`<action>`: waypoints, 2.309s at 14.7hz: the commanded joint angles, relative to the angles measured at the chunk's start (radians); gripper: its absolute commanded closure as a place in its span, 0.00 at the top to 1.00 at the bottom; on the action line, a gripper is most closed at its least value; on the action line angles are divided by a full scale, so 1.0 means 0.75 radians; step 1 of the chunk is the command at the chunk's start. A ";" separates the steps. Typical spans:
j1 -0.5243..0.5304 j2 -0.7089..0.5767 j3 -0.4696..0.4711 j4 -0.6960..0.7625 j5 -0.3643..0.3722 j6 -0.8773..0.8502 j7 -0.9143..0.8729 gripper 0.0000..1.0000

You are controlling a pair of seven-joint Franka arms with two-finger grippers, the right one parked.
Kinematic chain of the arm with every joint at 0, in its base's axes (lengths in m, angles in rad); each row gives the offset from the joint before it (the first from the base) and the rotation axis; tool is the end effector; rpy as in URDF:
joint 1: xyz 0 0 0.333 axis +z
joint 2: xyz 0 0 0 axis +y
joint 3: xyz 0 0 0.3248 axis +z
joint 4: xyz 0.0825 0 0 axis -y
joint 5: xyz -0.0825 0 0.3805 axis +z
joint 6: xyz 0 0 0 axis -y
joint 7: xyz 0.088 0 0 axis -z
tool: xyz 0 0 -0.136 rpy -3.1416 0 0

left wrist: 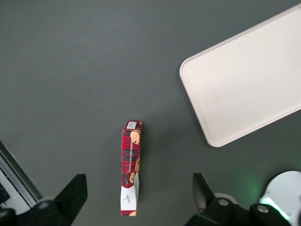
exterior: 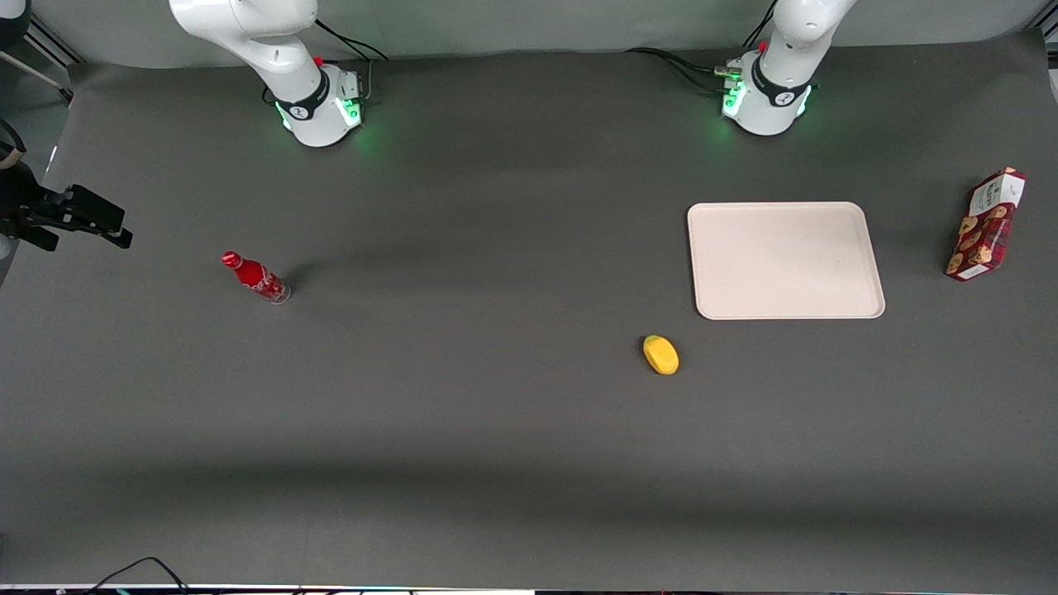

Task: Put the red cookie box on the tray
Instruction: 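Close the left gripper on the shortbread box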

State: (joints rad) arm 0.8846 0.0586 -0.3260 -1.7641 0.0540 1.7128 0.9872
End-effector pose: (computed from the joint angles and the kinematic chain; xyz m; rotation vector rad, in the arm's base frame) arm 0.4718 0.3066 0.4944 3.0134 -0.6732 -0.1550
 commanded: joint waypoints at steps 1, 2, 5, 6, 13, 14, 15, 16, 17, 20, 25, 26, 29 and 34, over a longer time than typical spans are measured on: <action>0.074 -0.037 -0.034 -0.277 0.099 0.278 0.133 1.00; 0.109 -0.035 -0.032 -0.351 0.098 0.396 0.203 1.00; 0.181 0.004 -0.030 -0.488 0.098 0.598 0.273 1.00; 0.189 0.026 -0.022 -0.517 0.098 0.635 0.287 1.00; 0.297 0.151 0.109 -0.705 0.061 1.029 0.447 1.00; 0.311 0.161 0.107 -0.736 0.059 1.078 0.447 1.00; 0.320 0.167 0.109 -0.752 0.059 1.099 0.447 1.00; 0.338 0.175 0.107 -0.771 0.059 1.105 0.447 1.00; 0.346 0.182 0.107 -0.797 0.059 1.136 0.449 1.00; 0.350 0.206 0.111 -0.890 0.053 1.303 0.451 1.00; 0.348 0.245 0.111 -0.884 0.053 1.312 0.451 1.00; 0.348 0.245 0.111 -0.884 0.053 1.312 0.451 0.95; 0.348 0.245 0.111 -0.877 0.053 1.310 0.459 0.43; 0.346 0.253 0.109 -0.835 0.053 1.294 0.469 0.00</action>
State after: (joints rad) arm 1.1348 0.2419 -0.2362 -2.4176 0.1061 2.6869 1.3102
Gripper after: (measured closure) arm 0.626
